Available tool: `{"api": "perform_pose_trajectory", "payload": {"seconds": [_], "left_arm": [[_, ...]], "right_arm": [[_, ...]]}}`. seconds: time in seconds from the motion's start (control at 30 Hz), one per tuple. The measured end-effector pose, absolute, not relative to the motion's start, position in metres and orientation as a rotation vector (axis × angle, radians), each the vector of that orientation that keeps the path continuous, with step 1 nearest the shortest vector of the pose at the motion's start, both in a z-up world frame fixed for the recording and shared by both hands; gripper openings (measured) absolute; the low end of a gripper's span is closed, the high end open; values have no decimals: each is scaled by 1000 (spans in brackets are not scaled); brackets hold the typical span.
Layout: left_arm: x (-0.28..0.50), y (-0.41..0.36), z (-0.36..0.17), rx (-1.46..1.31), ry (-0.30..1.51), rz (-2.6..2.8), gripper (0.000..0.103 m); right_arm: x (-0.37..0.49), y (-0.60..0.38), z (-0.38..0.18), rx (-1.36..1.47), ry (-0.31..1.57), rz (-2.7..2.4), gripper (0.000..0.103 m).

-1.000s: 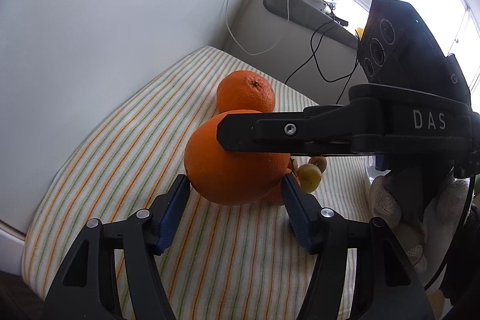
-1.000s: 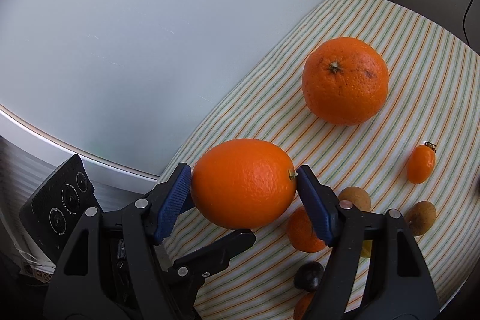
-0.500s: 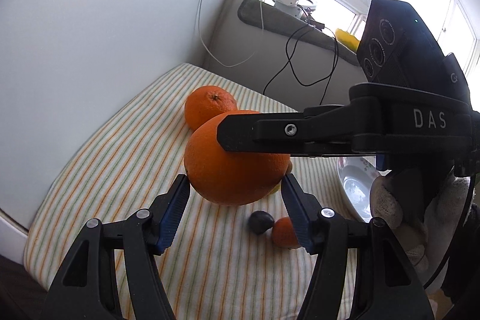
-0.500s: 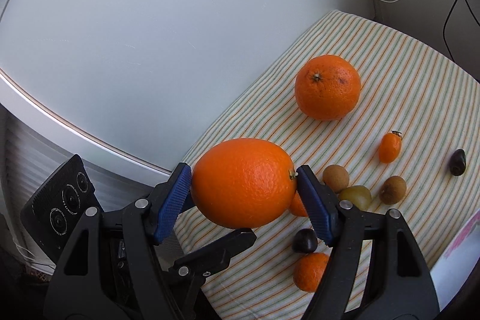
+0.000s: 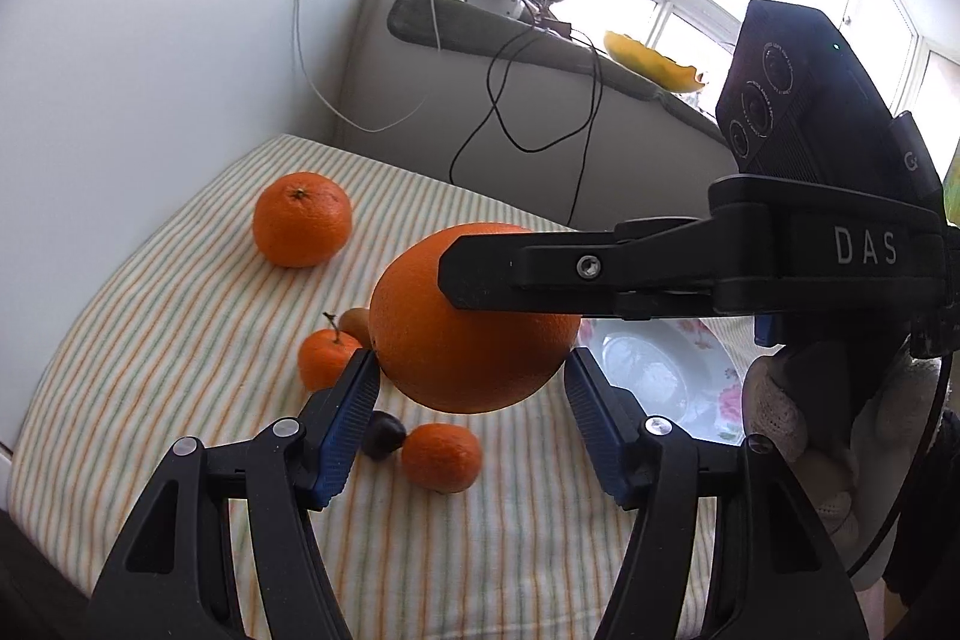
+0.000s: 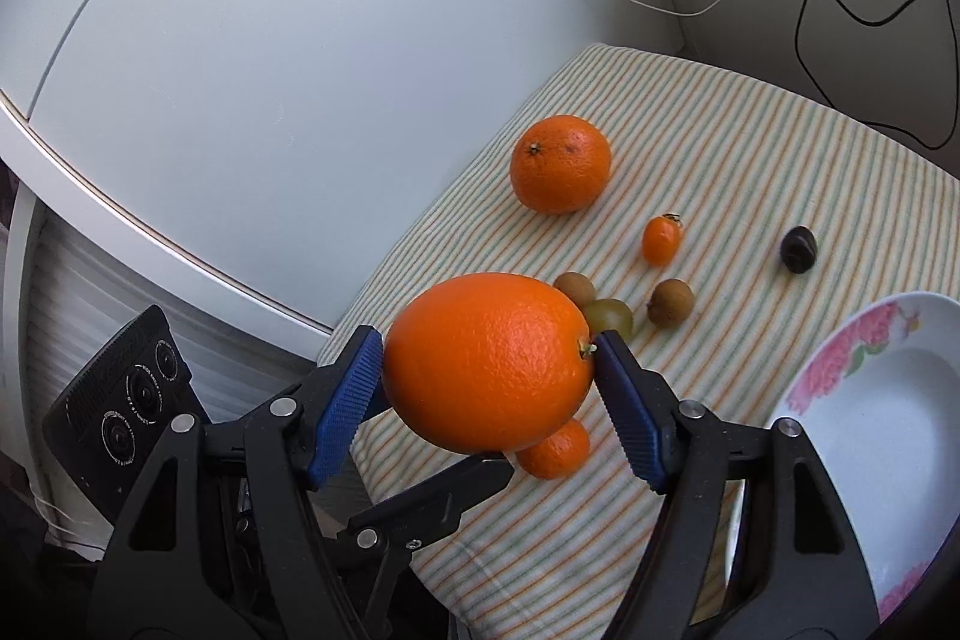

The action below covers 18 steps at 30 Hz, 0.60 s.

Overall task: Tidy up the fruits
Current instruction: 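Carry the held orange with the right gripper over the white plate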

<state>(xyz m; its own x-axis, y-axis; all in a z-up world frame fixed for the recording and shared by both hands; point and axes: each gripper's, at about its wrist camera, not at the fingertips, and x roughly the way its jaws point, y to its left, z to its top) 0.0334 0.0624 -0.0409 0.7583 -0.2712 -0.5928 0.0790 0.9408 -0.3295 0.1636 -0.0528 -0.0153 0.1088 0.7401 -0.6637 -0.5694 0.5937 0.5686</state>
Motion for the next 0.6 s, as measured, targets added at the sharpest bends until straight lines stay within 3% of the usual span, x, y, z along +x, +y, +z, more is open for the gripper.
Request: {"api": "perform_pose_trajectory", "payload": {"seconds": [0.6], "left_arm": [[65,-14,-42,-243,728,-332,64]], "right_arm": [[168,-153,-18,273,1078,844,75]]}}
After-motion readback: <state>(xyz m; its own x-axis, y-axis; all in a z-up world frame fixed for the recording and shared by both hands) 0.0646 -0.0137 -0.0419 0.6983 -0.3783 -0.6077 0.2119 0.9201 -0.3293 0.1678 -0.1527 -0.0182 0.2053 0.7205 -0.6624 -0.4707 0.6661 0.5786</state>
